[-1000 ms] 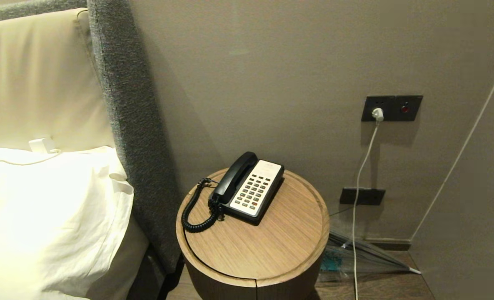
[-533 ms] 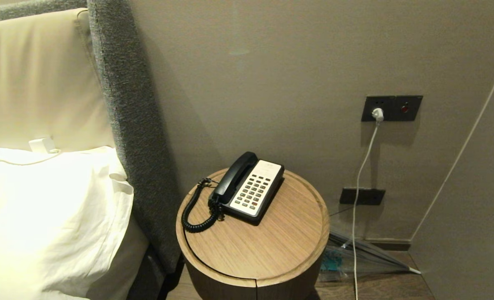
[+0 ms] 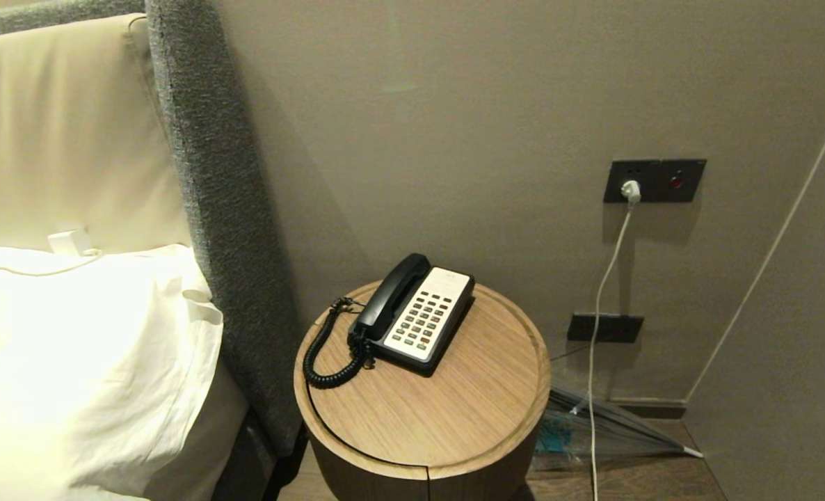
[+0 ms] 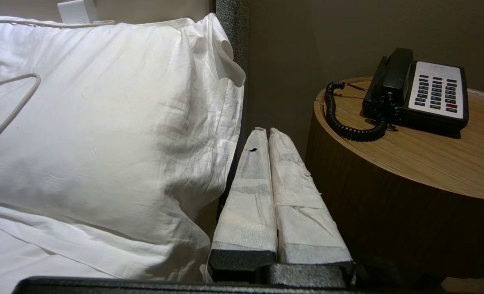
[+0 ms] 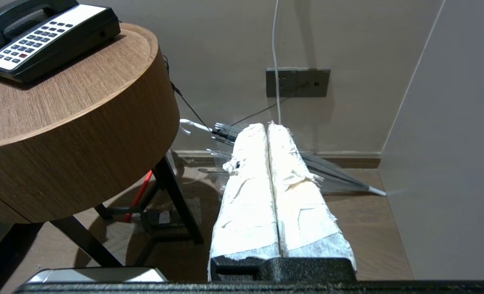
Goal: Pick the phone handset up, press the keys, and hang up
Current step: Pick up the desk phone handset
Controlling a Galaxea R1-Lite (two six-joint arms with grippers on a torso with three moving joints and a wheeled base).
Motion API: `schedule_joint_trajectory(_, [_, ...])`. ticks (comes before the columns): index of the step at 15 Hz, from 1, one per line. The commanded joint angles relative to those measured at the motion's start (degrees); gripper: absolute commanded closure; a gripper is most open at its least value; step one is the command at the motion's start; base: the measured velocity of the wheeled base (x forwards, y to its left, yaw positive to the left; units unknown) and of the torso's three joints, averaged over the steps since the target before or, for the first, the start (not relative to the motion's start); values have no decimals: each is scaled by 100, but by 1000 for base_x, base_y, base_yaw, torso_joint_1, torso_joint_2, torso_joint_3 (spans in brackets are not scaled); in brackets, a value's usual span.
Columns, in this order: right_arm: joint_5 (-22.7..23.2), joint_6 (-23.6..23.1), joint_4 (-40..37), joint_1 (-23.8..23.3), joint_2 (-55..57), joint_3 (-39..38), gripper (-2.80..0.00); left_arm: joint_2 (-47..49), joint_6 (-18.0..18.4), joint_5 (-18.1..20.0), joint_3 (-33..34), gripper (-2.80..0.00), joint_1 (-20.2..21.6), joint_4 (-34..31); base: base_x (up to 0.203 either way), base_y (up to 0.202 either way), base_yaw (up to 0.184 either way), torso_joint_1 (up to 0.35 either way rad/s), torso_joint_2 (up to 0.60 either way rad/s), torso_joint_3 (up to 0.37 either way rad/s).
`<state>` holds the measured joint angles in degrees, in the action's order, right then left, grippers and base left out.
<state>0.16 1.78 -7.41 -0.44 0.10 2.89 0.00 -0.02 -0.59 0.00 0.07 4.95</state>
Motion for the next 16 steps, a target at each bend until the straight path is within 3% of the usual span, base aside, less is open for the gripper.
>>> schedule_joint_trajectory(1, [2,-2,-6,0,8,1,0,0,-33,-3,229,0,1,6,0,0,0,2,-2,-84])
schedule_joint_trajectory(16, [2,4,-6,0,8,1,0,0,-62,-3,229,0,1,23,0,0,0,2,2,-189])
